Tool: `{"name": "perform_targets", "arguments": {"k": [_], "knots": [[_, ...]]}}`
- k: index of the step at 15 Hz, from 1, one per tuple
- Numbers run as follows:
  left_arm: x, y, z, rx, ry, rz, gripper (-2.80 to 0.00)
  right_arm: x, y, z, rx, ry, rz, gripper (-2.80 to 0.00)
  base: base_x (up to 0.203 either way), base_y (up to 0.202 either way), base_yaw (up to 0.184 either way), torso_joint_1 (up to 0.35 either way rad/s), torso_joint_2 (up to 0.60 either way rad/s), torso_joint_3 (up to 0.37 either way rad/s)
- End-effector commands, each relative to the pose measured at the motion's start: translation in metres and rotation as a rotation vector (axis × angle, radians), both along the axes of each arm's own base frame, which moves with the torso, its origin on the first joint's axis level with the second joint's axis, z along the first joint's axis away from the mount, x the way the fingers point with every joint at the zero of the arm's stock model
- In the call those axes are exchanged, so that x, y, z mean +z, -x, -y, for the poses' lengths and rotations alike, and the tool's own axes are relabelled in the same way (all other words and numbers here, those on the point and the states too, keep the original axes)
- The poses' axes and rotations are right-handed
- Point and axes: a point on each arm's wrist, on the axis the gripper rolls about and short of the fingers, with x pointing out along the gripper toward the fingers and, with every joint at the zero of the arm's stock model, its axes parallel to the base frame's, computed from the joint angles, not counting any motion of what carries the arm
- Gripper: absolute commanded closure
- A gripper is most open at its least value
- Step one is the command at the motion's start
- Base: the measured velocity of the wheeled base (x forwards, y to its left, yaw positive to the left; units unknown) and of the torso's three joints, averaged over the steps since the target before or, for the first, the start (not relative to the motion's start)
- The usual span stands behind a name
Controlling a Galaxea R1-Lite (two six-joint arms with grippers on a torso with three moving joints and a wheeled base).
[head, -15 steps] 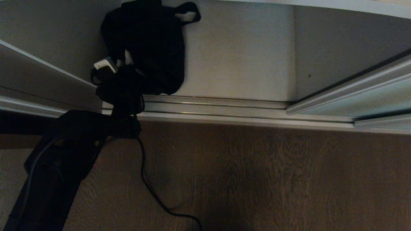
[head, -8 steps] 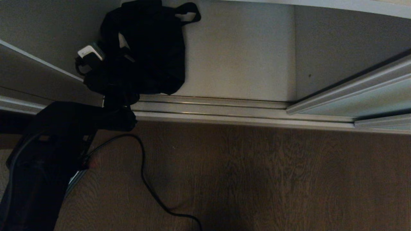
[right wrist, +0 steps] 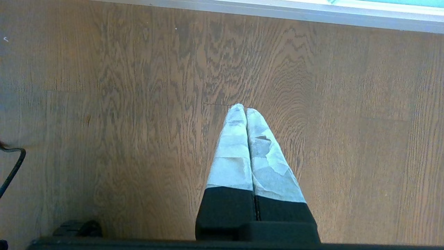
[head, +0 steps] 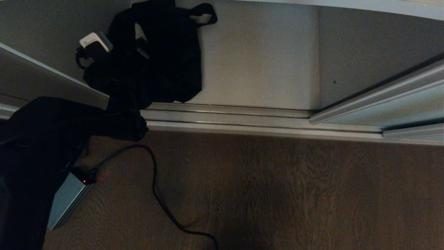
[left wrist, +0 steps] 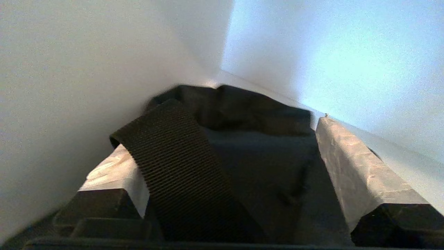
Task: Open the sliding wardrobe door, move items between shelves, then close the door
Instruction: Place the bag on the lower shelf
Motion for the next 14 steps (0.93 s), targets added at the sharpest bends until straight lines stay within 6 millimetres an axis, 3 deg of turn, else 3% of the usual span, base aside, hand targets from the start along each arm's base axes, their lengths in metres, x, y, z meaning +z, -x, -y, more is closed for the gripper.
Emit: {"name": "perform_targets", "arguments": {"k": [1, 9, 14], "knots": [[0.006, 0.01, 0.007, -0.022, -0.003, 0.0, -2.8, 0.0, 0.0, 0.0, 0.0, 0.0, 0.002, 0.0, 0.0, 0.0, 0.0, 0.0, 0.0, 0.0], [-0.022, -0.015, 0.016, -0.082, -0.033, -0.327, -2.8, 0.0, 0.0, 0.0, 0.0, 0.0, 0.004, 0.0, 0.0, 0.0, 0.0, 0.0, 0.0, 0.0], [-0.024, -0.015, 0.016, -0.096, -0.027, -0.494, -2.8, 0.0, 0.0, 0.0, 0.0, 0.0, 0.004, 0.0, 0.0, 0.0, 0.0, 0.0, 0.0, 0.0]]}}
